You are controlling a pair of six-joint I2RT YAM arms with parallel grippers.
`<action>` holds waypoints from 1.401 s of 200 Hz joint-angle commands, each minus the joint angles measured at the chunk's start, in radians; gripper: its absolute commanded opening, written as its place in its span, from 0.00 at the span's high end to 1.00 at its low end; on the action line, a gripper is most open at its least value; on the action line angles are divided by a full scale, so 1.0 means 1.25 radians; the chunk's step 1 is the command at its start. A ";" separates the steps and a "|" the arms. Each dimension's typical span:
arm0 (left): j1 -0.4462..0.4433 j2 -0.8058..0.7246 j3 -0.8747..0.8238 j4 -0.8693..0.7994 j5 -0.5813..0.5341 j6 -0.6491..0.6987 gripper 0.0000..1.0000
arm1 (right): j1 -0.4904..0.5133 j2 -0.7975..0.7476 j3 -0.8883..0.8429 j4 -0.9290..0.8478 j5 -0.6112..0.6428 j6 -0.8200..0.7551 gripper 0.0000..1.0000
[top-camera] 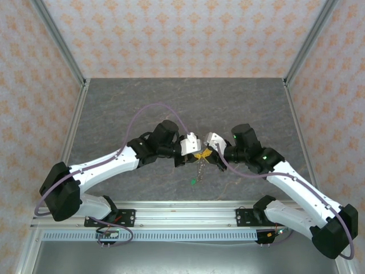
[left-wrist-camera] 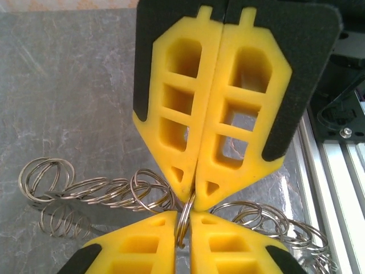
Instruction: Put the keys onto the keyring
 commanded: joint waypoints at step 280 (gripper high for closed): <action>0.026 -0.031 -0.029 0.096 0.085 -0.034 0.89 | -0.051 -0.060 -0.091 0.232 -0.121 0.120 1.00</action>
